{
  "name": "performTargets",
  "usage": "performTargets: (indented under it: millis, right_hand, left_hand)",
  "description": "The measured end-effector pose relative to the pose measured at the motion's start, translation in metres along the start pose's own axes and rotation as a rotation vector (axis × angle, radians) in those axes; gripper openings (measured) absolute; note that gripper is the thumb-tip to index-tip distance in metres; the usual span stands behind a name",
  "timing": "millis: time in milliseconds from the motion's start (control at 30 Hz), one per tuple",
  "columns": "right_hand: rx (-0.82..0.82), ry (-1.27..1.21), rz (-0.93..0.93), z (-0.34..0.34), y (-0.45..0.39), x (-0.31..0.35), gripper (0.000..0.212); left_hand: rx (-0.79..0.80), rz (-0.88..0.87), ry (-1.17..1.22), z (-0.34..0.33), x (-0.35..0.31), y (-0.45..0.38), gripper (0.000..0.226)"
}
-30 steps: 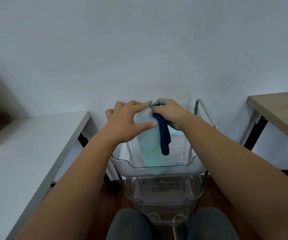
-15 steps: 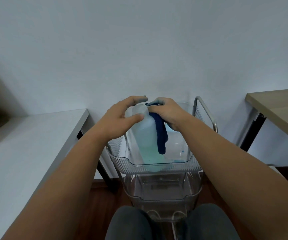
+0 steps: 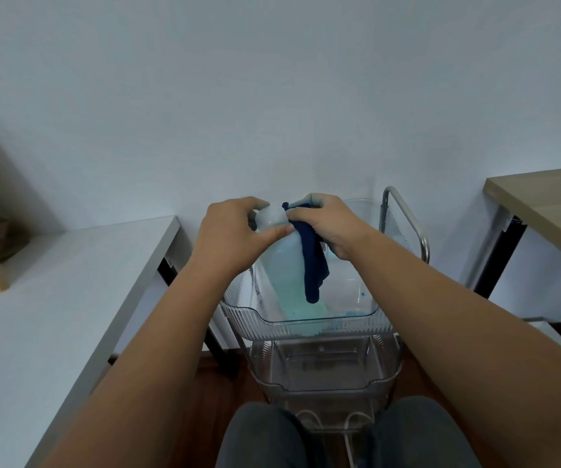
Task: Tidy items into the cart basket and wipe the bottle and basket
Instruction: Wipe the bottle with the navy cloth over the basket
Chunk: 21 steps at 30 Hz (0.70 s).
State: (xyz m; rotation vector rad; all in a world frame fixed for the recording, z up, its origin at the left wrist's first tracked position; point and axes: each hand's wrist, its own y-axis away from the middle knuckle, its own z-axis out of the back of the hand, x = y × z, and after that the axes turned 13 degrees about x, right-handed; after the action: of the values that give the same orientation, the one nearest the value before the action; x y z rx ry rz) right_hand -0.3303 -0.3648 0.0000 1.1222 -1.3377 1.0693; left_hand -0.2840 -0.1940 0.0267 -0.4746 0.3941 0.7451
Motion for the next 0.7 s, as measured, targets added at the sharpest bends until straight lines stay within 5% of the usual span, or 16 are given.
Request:
performTargets:
  millis: [333,533,700]
  right_hand:
    - [-0.046,-0.071,0.005,-0.001,0.001,-0.003,0.01]
    - [-0.182,-0.18,0.027,-0.012,0.007,-0.018,0.032]
    - [-0.113,-0.068,-0.052,-0.03,0.023,-0.052,0.034]
  left_hand:
    - [0.308,-0.135,0.092,0.013,0.009,-0.006,0.05]
    - [0.005,0.028,-0.253,-0.012,-0.008,0.004,0.072]
    - [0.098,0.146,-0.258,0.004,0.001,-0.011,0.061]
